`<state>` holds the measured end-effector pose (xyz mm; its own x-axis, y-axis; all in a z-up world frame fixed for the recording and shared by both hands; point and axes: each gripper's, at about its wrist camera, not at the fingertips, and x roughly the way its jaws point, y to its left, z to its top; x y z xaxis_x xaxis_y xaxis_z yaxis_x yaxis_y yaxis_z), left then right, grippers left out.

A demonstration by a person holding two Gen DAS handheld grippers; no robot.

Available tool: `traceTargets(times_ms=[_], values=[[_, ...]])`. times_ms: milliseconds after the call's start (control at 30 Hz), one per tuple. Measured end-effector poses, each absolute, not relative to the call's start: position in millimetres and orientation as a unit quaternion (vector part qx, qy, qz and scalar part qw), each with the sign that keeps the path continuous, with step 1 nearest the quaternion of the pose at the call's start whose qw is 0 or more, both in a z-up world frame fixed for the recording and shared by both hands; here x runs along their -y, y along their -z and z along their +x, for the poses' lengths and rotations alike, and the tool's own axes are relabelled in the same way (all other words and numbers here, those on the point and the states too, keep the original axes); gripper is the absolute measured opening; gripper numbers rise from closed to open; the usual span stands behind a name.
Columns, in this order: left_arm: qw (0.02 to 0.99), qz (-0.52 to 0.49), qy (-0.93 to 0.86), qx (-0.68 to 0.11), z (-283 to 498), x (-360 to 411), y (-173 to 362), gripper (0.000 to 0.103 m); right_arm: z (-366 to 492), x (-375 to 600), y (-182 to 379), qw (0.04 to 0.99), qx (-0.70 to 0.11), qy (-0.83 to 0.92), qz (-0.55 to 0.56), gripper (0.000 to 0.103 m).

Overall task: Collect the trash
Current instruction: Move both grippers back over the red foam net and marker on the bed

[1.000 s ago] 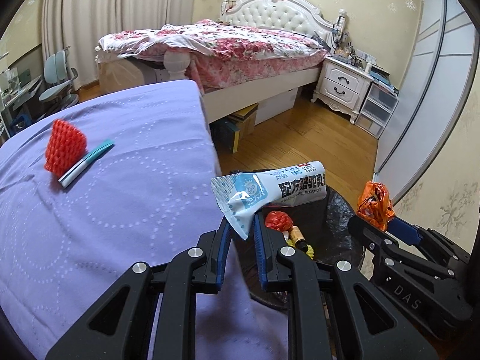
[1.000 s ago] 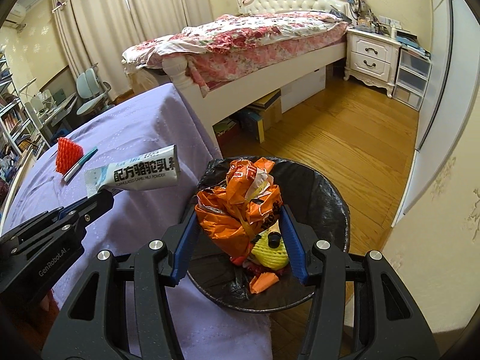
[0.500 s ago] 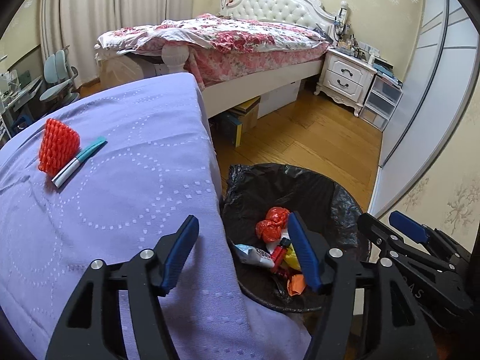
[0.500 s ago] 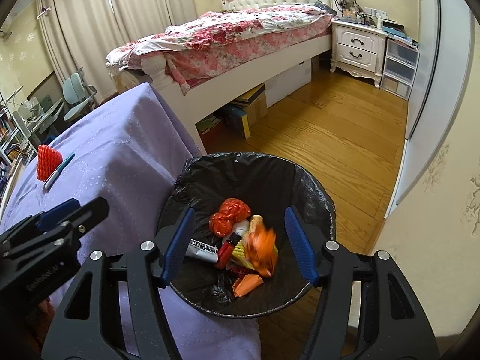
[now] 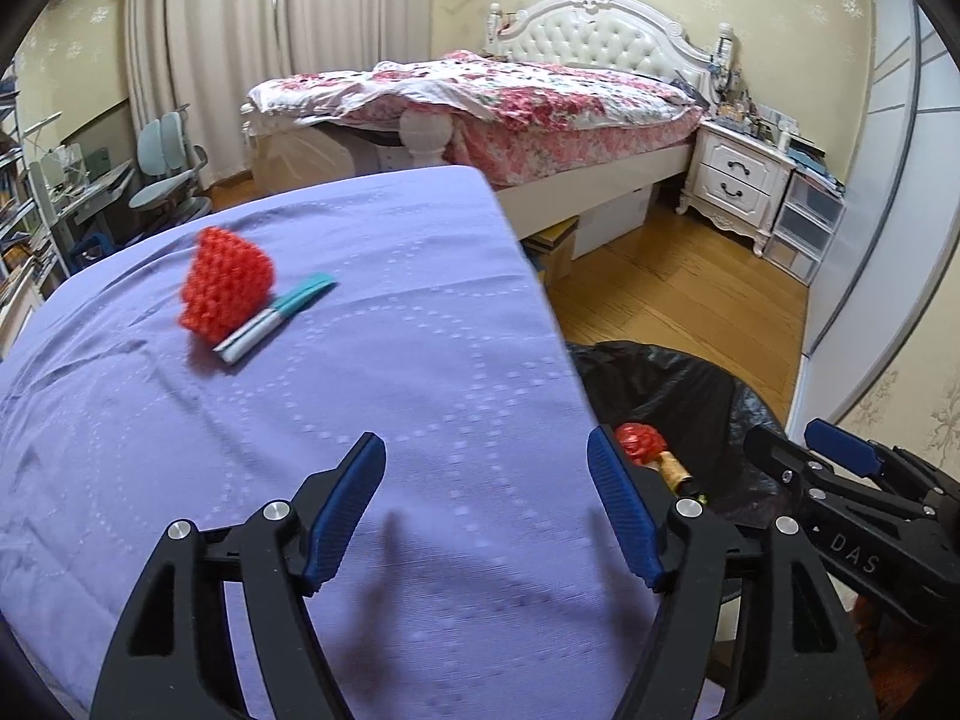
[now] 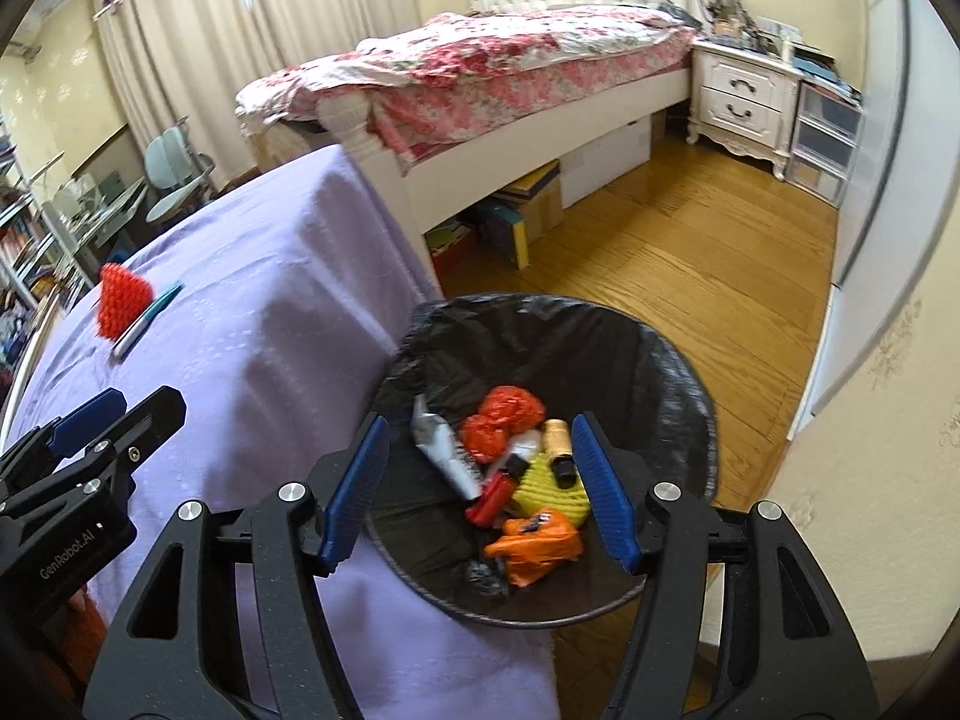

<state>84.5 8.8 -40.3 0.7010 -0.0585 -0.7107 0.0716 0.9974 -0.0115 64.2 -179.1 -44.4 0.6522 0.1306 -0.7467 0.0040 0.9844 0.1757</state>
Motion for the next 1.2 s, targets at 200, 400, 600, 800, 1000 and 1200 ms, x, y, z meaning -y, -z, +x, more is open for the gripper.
traceTargets(times_ms=[200,400,600,800,1000,1200], values=[[0.922,-0.006,-0.013,-0.386,82,-56,42,0.071,72,137,37,0.904,-0.417,-0.074,0.064,0.062],[0.918,-0.026,-0.065,-0.391,80,-111,45,0.071,83,84,30,0.898,-0.419,-0.122,0.048,0.063],[0.911,-0.035,-0.099,-0.4,77,-150,48,0.072,97,33,31,0.89,-0.43,-0.152,0.026,0.068],[0.903,-0.046,-0.119,-0.41,77,-184,50,0.072,109,-4,32,0.885,-0.436,-0.164,0.015,0.068],[0.9,-0.056,-0.13,-0.413,77,-206,52,0.073,118,-40,33,0.881,-0.44,-0.175,0.002,0.068],[0.898,-0.08,-0.131,-0.411,74,-221,53,0.073,131,-67,34,0.88,-0.44,-0.177,0.0,0.069]])
